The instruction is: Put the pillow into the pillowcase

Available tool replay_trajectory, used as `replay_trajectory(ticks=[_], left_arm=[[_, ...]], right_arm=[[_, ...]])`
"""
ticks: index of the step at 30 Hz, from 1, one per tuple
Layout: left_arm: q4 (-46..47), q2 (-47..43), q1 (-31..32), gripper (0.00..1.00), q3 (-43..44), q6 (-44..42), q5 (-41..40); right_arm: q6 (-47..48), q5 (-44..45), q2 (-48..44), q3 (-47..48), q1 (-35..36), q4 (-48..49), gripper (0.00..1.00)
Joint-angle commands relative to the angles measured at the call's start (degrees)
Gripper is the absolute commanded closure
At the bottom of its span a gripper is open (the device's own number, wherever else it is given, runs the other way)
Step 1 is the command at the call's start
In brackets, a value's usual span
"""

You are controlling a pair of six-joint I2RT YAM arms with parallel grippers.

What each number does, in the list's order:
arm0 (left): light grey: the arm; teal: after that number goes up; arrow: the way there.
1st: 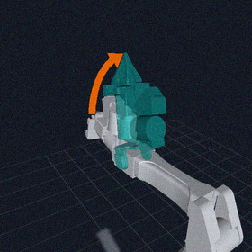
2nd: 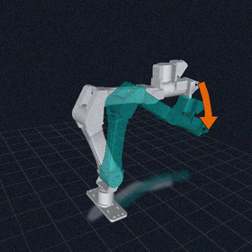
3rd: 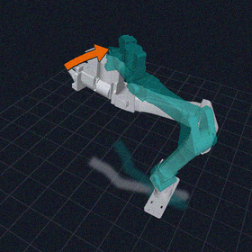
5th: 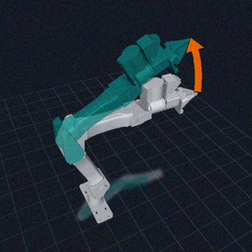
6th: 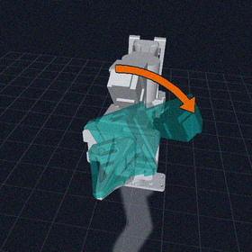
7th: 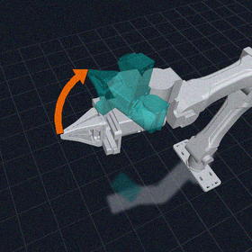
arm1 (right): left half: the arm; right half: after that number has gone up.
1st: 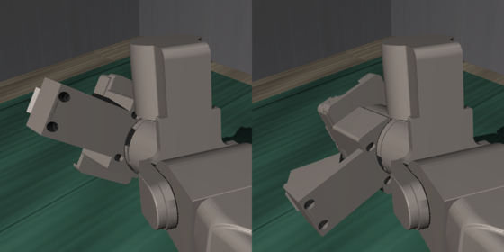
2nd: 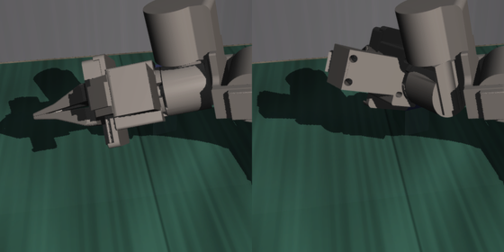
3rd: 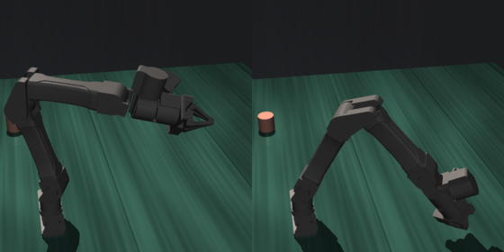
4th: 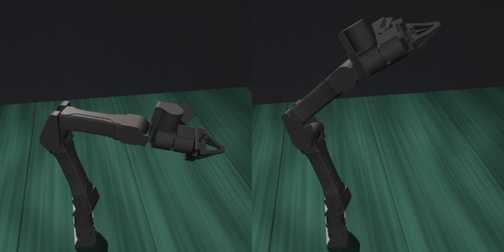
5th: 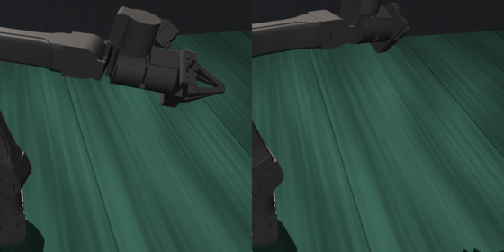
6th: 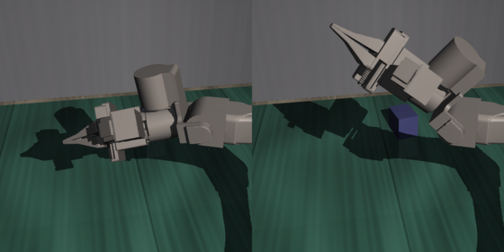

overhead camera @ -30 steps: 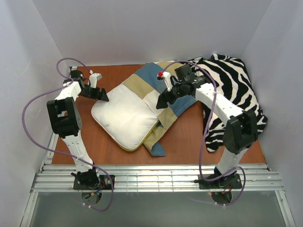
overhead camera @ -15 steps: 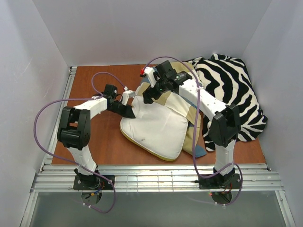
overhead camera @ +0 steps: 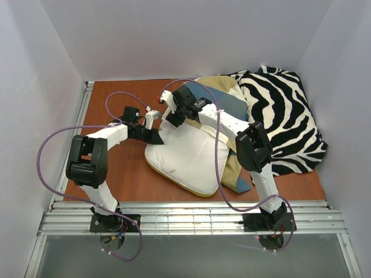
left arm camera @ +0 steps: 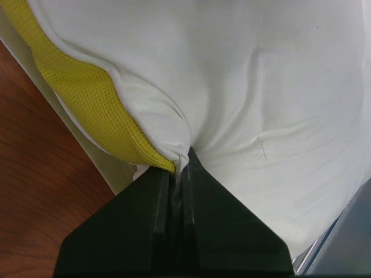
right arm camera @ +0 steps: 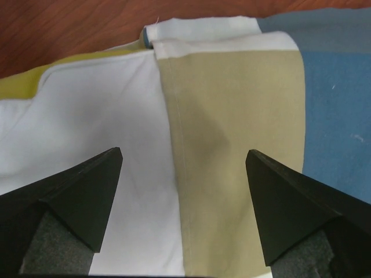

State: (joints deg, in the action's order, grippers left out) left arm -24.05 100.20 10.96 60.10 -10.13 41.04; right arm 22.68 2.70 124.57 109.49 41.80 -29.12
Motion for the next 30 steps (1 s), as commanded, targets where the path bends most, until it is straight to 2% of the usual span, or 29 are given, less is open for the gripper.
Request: replay_trajectory(ticks=[1,4,5,6,8,9,10,11,12,14,15,16,17,18,20,21,23,24,25,27,28,30], left_arm=[[4.45,-4.75,0.55,1.00,-1.38,1.78,3.35],[5.42,-5.54,0.55,1.00,-2.09,3.18,2.91],[5.68,-5.72,0.47,1.00,-2.26,3.80,2.47],[6.03,-5.98,0.46,1.00,-2.44,4.24,2.38],[7.00,-6.68,0.47,1.00,-2.88,5.38,2.12],[7.70,-6.86,0.46,1.00,-3.05,5.91,1.86],[8.31,-7.30,0.38,1.00,-3.40,6.61,1.59],[9.02,-7.74,0.12,1.00,-3.67,8.44,1.76],[10.59,-7.92,-0.06,1.00,-3.76,9.42,2.72],[12.97,-8.09,-0.94,1.00,-3.85,12.74,5.09],[16.20,-8.01,-1.29,1.00,-3.85,16.42,8.59],[18.32,-7.83,-1.82,1.00,-3.76,18.89,9.40],[23.74,-7.57,-2.52,1.00,-4.19,25.01,10.54],[28.31,-7.22,-3.13,1.00,-4.81,28.12,14.56],[35.27,-6.78,-4.01,1.00,-5.43,33.74,16.52],[42.18,-6.34,-4.10,1.00,-5.60,36.12,17.14],[48.54,-5.64,-4.81,1.00,-5.78,43.07,18.55],[55.54,-5.02,-5.07,1.00,-5.95,45.35,19.25],[59.00,-3.71,-5.68,1.00,-6.04,50.42,21.00],[67.68,-2.65,-5.77,1.00,-5.78,55.02,22.50],[71.04,-2.30,-5.69,1.00,-5.95,59.22,23.29],[78.07,-2.47,-5.25,1.00,-6.48,62.85,25.75]], right_arm=[[2.36,6.79,2.42,1.60,0.12,7.76,0.19],[3.95,10.65,5.76,3.70,0.12,9.08,0.30],[4.13,11.27,7.25,4.23,-0.05,9.52,0.39],[4.13,12.58,7.87,4.67,-0.31,9.87,0.44],[4.13,13.21,8.58,5.73,-0.75,10.23,0.70],[3.96,13.21,8.41,5.99,-0.76,10.49,0.92],[3.00,12.43,7.97,6.26,-0.76,10.40,0.99],[2.38,11.11,6.05,5.91,-0.84,10.40,0.99],[1.68,5.18,4.64,5.56,-0.76,9.97,0.99],[-1.92,-0.82,-0.19,3.99,-0.76,8.92,0.99],[-3.07,-10.86,-1.77,3.54,-0.84,8.04,0.99],[-4.82,-14.53,-3.44,2.66,-0.67,7.07,0.99],[-7.97,-23.61,-6.59,1.00,-0.76,6.89,0.99],[-9.56,-27.97,-8.19,-0.14,-0.76,6.80,0.99],[-13.08,-33.52,-11.88,-1.47,-0.41,7.06,0.99],[-17.19,-38.16,-12.85,-2.00,-0.32,7.15,0.99],[-20.55,-43.36,-15.05,-2.53,-0.23,7.41,0.99],[-23.70,-44.61,-15.84,-3.57,-0.23,7.68,0.99],[-25.82,-46.28,-18.03,-4.63,-0.14,8.38,0.99],[-29.51,-50.24,-20.76,-7.70,0.38,12.24,0.99],[-31.71,-50.42,-22.60,-10.67,1.43,12.86,0.99],[-30.86,-45.44,-22.97,-11.58,1.18,12.25,0.99]])
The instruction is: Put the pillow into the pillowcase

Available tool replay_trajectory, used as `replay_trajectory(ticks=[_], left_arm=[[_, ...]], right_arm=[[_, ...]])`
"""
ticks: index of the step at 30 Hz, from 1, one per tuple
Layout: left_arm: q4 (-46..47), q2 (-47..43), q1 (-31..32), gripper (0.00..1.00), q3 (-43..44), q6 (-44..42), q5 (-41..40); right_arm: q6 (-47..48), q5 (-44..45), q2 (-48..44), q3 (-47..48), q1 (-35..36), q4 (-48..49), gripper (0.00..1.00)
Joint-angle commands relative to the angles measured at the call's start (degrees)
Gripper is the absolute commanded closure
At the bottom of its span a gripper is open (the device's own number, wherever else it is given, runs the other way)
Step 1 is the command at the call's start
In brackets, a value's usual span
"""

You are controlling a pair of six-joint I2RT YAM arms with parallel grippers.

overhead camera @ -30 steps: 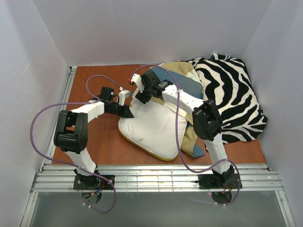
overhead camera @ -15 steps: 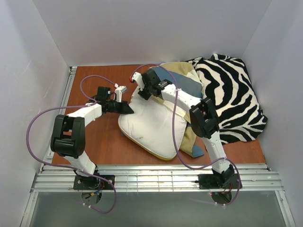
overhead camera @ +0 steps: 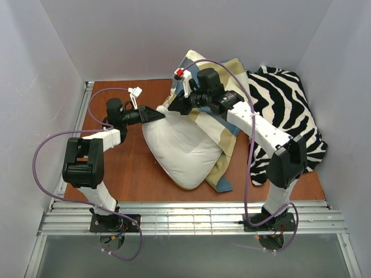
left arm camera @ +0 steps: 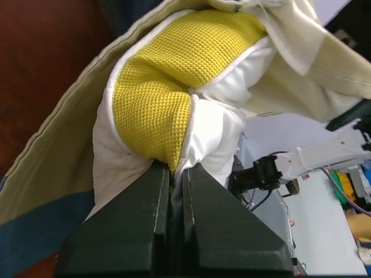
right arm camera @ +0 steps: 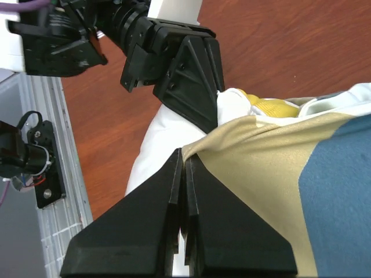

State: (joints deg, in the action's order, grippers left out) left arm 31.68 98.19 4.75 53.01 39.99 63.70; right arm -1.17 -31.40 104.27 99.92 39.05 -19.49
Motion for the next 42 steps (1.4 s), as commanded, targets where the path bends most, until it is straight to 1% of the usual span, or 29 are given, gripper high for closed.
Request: replay_trajectory(ticks=[1,2,3,4,5,7,9,10,11,13,14,15,17,19,21,22,24,25,26,28,30,32,33,34,36,37,38,40,42], left_arm=[[24.37,-1.15,1.48,1.00,0.34,14.31,3.96],[25.70,-1.60,1.75,1.00,-0.27,17.03,5.63],[28.41,-2.12,2.19,1.00,-0.89,18.01,5.82],[28.17,-2.82,2.97,1.00,-1.94,18.11,5.65],[28.35,-3.18,3.50,1.00,-2.21,18.28,5.73],[29.39,-2.48,5.08,1.00,-2.39,19.16,5.03],[33.00,-0.29,5.44,1.00,-2.30,24.07,2.41],[34.31,0.41,5.35,1.00,-1.87,25.91,1.78],[39.11,2.25,5.35,1.00,-1.08,30.02,2.21],[41.08,2.79,5.00,1.00,1.03,32.60,2.57],[41.35,2.62,4.65,1.00,1.39,33.22,2.31],[41.70,2.62,4.13,1.00,1.56,34.70,2.13],[42.15,2.62,3.16,1.00,0.52,36.21,0.91],[41.01,2.70,1.14,1.00,-1.24,37.00,-3.47],[36.63,3.58,-1.31,1.00,-2.91,35.78,-6.91],[34.35,3.93,-2.11,1.00,-3.09,33.43,-10.14],[25.83,4.64,-4.13,1.00,-2.40,30.08,-12.89],[18.14,4.81,-4.49,1.00,-1.61,24.49,-15.86],[13.98,4.99,-4.58,1.00,-0.81,21.39,-17.28],[6.76,5.95,-4.67,1.00,1.47,12.88,-20.53],[-1.59,7.45,-4.67,1.00,4.62,8.55,-22.91],[-8.44,9.03,-4.67,0.94,5.78,4.86,-24.93],[-9.17,9.21,-4.67,0.90,5.26,4.58,-25.29],[-9.88,9.30,-4.67,0.86,4.56,4.57,-25.29],[-10.76,9.56,-4.67,0.74,3.59,5.10,-24.77],[-13.11,9.56,-4.67,0.67,3.41,5.19,-24.59],[-15.66,9.47,-6.49,0.57,3.76,3.54,-24.42],[-24.33,8.34,-7.39,0.52,4.99,-0.15,-23.37],[-28.76,3.95,-8.62,0.36,5.52,-8.40,-21.26]], right_arm=[[-4.92,-8.36,-1.80,-2.10,1.93,2.70,0.99],[-4.46,-4.07,-0.92,-1.84,0.60,2.70,0.99],[-4.63,-3.50,0.13,-1.14,-0.45,2.96,0.99],[-6.37,-4.10,1.62,-0.17,-0.99,3.05,0.99],[-7.26,-7.50,1.73,-0.16,-0.47,3.40,0.99],[-6.14,-9.55,1.20,0.71,4.96,3.75,0.99],[-6.82,-14.55,0.76,1.33,9.62,3.84,0.99],[-7.70,-16.66,0.50,1.51,10.51,4.36,0.99],[-8.66,-20.25,0.24,1.25,11.13,4.80,0.99],[-7.89,-20.37,-0.81,1.07,10.79,4.72,0.99],[-6.75,-16.54,-1.08,1.15,9.92,4.89,0.99],[-7.18,-14.33,-0.91,1.50,6.95,5.16,0.99],[-11.98,-14.56,-0.56,1.34,4.21,7.52,0.99],[-13.50,-16.93,-2.66,-0.50,4.98,8.41,0.99],[-17.00,-18.17,-6.25,-5.33,8.93,11.38,0.99],[-18.50,-18.96,-7.14,-6.83,10.25,12.79,0.99],[-25.16,-20.45,-8.98,-10.25,13.14,18.85,0.99],[-26.68,-20.37,-9.26,-10.62,13.59,21.48,0.99],[-27.04,-19.85,-9.26,-10.36,13.60,23.42,0.99],[-24.25,-16.52,-7.33,-8.35,12.03,23.44,0.99],[-26.33,-17.20,-2.96,-8.08,8.25,23.44,0.99],[-26.44,-18.09,-0.48,-10.34,5.27,23.44,0.99],[-25.38,-17.56,0.84,-11.66,4.38,23.27,0.99],[-21.55,-19.04,1.81,-12.46,3.76,22.39,0.99],[-17.22,-18.61,4.17,-11.24,2.62,16.79,0.76],[-15.81,-18.79,4.19,-11.24,2.18,14.06,0.63],[-14.40,-18.27,2.54,-11.67,0.96,13.34,0.46],[-12.55,-15.64,-0.63,-13.34,-0.72,10.28,0.40],[-10.00,-13.53,-6.51,-14.57,-4.32,6.85,0.37]])
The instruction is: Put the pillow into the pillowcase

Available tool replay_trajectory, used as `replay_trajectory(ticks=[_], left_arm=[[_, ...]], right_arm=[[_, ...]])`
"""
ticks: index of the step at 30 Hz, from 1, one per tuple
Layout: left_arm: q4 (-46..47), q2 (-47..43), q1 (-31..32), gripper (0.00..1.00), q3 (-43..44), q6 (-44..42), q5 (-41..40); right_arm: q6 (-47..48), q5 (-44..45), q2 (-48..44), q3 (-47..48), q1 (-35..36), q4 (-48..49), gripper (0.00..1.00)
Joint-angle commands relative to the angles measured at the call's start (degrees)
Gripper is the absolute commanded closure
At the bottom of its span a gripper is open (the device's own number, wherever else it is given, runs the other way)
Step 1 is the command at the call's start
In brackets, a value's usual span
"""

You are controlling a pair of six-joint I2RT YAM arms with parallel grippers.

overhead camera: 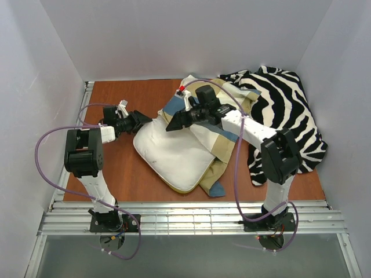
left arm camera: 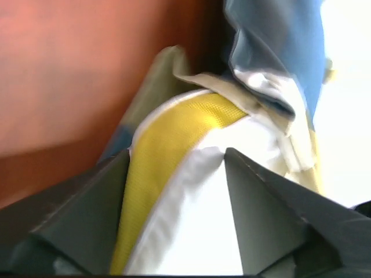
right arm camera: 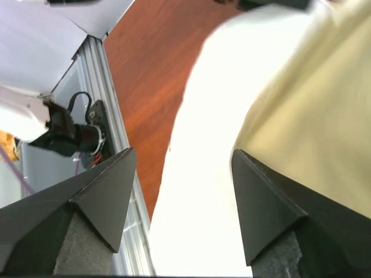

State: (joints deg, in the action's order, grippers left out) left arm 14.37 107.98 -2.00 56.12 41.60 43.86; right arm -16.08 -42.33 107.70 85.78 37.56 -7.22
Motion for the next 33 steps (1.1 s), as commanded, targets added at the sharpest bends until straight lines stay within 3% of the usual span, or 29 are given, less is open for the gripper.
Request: replay_trajectory(ticks=[1,3,4,5,7,10,13,14,17,20,22,26,33], left_arm=[[-17.65,-8.03,-1.95,0.35,3.90,-15.19,-1.06],[-23.83,-14.86,-1.96,0.16,5.14,-30.52,-2.62],[-28.39,-17.17,-1.96,0.13,5.14,-35.23,-5.51],[-30.52,-19.19,-1.87,0.03,5.06,-39.80,-6.41],[-36.22,-25.33,-0.38,0.02,4.35,-53.56,-10.43],[-41.42,-32.54,8.39,0.02,2.16,-64.68,-15.62],[-43.11,-35.82,23.23,0.02,0.31,-63.51,-20.10],[-42.59,-35.83,31.80,0.02,-0.47,-62.27,-24.39],[-38.73,-34.43,45.88,0.02,-2.06,-56.22,-31.79],[-33.28,-31.36,55.65,0.02,-4.08,-50.77,-36.01],[-31.43,-27.85,59.81,0.02,-3.83,-48.73,-44.96],[-30.19,-19.67,65.44,0.02,-1.89,-44.51,-53.86],[-29.84,-7.62,66.34,0.04,0.66,-42.22,-66.26]], right_arm=[[5.00,-1.37,-12.23,-1.65,-4.50,-7.61,0.37],[4.91,0.57,-19.87,-7.53,-8.90,-9.82,0.31],[5.61,3.54,-22.33,-9.99,-10.13,-11.13,0.31],[6.23,5.13,-27.14,-14.71,-11.97,-13.76,0.31],[6.58,10.48,-31.48,-20.71,-13.21,-16.32,0.28],[6.41,14.44,-37.99,-32.84,-14.00,-18.00,0.24],[5.80,18.76,-41.08,-41.11,-15.76,-18.00,0.22],[5.71,18.86,-41.25,-42.26,-16.98,-17.83,0.21],[4.13,17.90,-40.82,-45.43,-19.01,-17.13,0.21],[2.02,17.63,-41.51,-49.20,-19.72,-15.28,0.24],[1.14,17.02,-41.43,-50.88,-20.07,-13.53,0.25],[-2.46,13.33,-40.38,-54.74,-20.86,-8.17,0.32],[-3.44,10.51,-32.48,-55.55,-20.77,0.01,0.45]])
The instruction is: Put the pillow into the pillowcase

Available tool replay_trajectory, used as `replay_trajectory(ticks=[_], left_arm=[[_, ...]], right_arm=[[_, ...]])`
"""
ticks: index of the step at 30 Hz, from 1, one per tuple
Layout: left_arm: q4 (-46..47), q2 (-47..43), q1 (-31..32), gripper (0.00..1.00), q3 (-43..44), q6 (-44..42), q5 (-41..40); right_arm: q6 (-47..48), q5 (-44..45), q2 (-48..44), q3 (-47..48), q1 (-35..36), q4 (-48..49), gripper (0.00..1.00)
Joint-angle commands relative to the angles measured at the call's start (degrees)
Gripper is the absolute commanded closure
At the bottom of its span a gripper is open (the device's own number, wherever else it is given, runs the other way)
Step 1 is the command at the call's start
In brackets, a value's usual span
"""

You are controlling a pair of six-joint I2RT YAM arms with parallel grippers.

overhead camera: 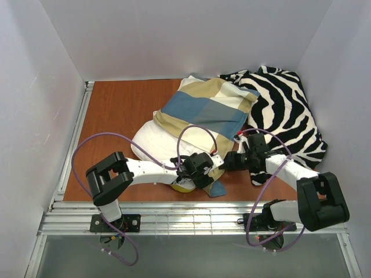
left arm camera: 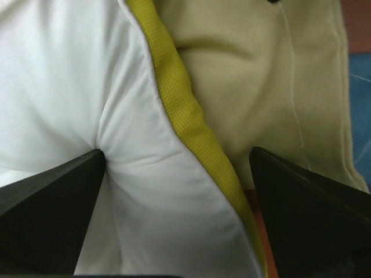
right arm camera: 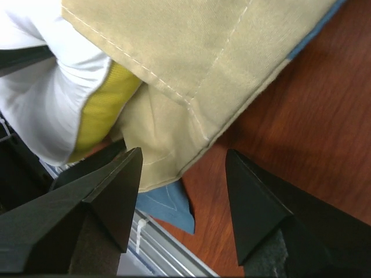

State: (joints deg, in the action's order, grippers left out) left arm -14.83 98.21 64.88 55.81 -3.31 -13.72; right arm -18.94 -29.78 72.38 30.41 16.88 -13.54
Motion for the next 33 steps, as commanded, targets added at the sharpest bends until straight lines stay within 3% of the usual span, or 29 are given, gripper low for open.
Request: replay_trajectory(ticks=[1,4,8,10,11,14,18,21,22,24,27,33], left_arm=[[-0.55,2.24,-0.46,0.08,1.05,2.96,-8.87],[-0.38,1.28,-0.55,0.14,2.11,4.53,-9.05],[-0.90,-2.84,-0.55,0.12,3.60,4.45,-7.55],[-1.87,-3.55,-0.55,0.11,4.30,3.58,-7.47],[-2.30,-3.03,-0.55,0.10,4.39,3.58,-8.68],[-3.45,-1.10,-0.98,0.07,3.78,3.57,-10.45],[-4.15,3.99,-3.61,0.09,3.34,5.59,-9.32],[-4.95,7.51,-8.27,0.23,4.92,8.14,-6.16],[-4.77,6.82,-10.02,0.53,5.79,10.06,-2.49],[-4.42,4.46,-16.34,0.96,8.60,12.87,3.84],[-1.00,-1.87,-22.77,1.00,12.20,18.15,16.93],[-1.25,-5.31,-27.00,1.00,21.34,26.51,28.38]], right_arm=[[0.04,-2.21,3.81,0.26,-0.10,6.59,0.46],[0.04,-2.82,7.33,1.66,0.51,7.82,0.45],[0.31,-2.13,10.06,2.98,2.01,8.35,0.48],[0.31,-2.04,10.67,2.81,2.19,8.88,0.58],[0.22,-2.04,11.03,2.81,2.19,8.88,0.71],[0.48,-2.12,10.59,2.90,2.28,8.79,0.87],[0.92,-2.56,9.27,2.72,2.19,8.71,0.99],[1.80,-3.35,8.13,2.89,2.36,8.44,0.99],[2.76,-4.22,7.95,3.33,2.71,8.27,0.99],[4.08,-4.76,7.34,5.08,3.76,7.65,0.99],[6.37,-5.37,6.63,9.98,7.28,7.65,0.99],[13.39,-2.75,9.53,24.15,13.70,3.71,0.99]])
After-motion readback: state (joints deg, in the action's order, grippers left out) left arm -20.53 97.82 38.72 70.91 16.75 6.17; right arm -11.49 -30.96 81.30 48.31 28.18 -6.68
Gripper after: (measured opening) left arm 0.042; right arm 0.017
